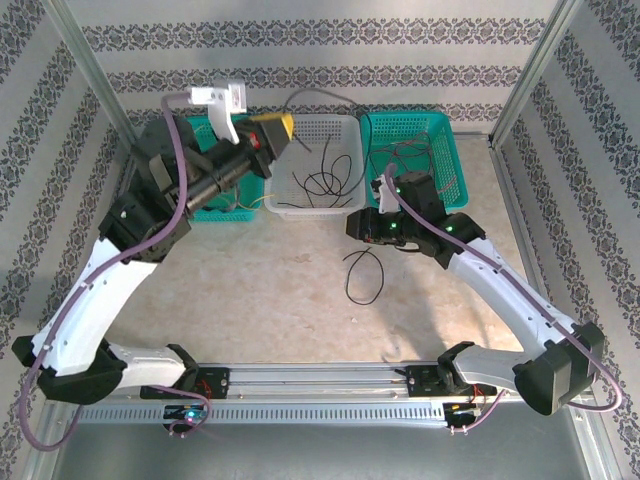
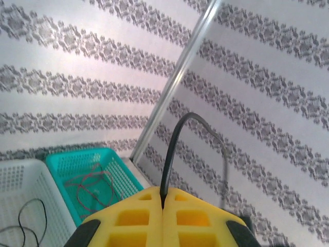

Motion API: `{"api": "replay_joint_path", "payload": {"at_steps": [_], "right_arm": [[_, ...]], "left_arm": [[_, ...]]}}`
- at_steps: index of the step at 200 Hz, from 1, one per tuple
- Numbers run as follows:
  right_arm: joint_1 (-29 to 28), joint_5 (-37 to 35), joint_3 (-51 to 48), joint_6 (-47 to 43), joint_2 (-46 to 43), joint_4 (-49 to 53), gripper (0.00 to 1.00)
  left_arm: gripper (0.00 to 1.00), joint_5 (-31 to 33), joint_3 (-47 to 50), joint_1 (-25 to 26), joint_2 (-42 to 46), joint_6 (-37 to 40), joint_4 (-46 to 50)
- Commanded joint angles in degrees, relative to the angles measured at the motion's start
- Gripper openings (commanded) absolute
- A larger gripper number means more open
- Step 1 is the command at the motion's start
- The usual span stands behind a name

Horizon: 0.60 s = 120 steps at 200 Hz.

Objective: Untangle the cables

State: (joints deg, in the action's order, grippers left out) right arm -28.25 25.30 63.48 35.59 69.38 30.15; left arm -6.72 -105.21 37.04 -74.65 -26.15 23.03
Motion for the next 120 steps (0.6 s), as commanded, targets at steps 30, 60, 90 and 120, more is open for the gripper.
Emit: {"api": "replay_joint_path", "payload": {"at_steps": [30,60,90,120], "right_arm": [[2.0,-6.3,-4.3,0.6,-1.3,3.1,0.49],[4.3,-6.8,-8.5,1.7,-4.0,5.2,0.50],[5.5,-7.4,-11.5,2.5,-7.2,6.2,0.51],[6.2,-8.1,-12.0,2.2,-7.8,7.8,0.51]], "left_arm": [[0.00,-3.1,-5.8,-10.4,-12.2,-10.8,-2.3],[0.00,-3.2,-10.3,-11.7,-20.0,-8.0,-0.7],[0.00,0.1,-13.1,-12.2,-26.6,-2.8,0.5],[0.00,6.0,-16.2,-13.0,-33.8,2.0,2.8]]}}
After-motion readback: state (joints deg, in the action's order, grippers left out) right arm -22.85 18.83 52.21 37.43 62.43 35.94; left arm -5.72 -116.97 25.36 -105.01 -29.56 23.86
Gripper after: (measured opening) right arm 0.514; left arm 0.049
